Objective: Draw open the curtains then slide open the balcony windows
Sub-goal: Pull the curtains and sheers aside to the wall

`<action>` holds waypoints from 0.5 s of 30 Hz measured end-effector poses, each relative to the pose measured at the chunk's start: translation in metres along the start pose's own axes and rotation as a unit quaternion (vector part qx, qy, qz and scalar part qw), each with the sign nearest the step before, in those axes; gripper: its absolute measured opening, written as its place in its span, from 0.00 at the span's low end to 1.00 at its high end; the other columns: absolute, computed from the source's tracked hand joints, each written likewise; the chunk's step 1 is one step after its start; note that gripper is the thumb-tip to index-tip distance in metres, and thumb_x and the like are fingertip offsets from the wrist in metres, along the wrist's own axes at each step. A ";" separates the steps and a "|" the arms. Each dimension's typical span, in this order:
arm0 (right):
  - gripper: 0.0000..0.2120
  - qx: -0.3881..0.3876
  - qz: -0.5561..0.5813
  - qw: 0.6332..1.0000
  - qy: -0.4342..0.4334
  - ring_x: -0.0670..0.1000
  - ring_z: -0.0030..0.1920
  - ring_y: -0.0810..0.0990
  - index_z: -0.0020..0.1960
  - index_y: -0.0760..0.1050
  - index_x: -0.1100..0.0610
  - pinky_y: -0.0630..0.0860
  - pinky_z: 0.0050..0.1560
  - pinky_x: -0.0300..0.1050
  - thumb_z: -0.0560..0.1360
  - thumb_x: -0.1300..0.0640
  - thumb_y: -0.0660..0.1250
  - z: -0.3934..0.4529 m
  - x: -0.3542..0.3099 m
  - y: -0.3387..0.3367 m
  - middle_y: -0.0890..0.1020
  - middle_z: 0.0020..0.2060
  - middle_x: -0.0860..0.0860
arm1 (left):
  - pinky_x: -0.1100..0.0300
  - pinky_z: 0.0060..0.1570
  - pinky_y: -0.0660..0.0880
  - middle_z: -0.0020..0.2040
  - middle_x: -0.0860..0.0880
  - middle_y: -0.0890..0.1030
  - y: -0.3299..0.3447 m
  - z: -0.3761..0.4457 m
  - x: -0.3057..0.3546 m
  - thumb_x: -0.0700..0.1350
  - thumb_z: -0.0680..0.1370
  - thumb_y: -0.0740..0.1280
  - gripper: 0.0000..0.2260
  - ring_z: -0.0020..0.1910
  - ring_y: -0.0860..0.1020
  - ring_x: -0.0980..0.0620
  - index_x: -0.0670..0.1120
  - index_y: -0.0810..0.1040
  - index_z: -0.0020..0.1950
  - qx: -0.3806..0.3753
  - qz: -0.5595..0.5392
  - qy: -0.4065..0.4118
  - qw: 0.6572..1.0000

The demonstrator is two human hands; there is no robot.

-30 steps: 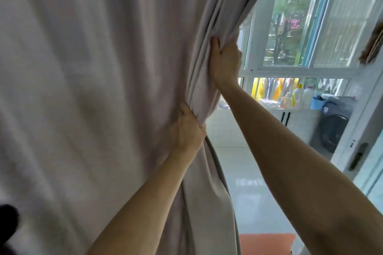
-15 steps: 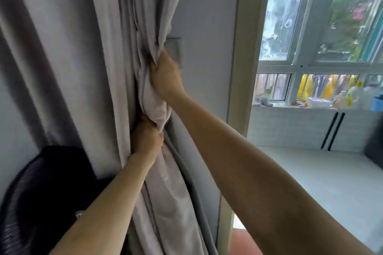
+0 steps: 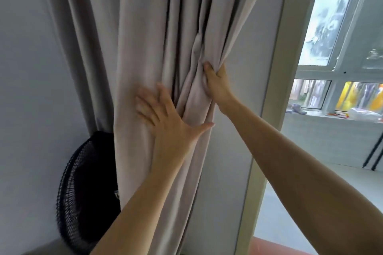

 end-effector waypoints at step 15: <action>0.50 0.190 -0.055 0.977 -0.081 0.55 0.76 0.56 0.78 0.44 0.51 0.57 0.75 0.56 0.68 0.41 0.71 0.035 -0.003 0.018 0.54 0.77 0.55 | 0.46 0.57 0.75 0.58 0.48 0.80 0.060 0.067 -0.010 0.60 0.66 0.73 0.41 0.57 0.79 0.44 0.47 0.60 0.72 -0.139 -0.142 -0.145 0.969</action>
Point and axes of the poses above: each hand's wrist, its own z-axis towards the middle knuckle, its own y-axis out of the palm, x = y × z, the point moved 1 cm from there along z, towards the middle knuckle
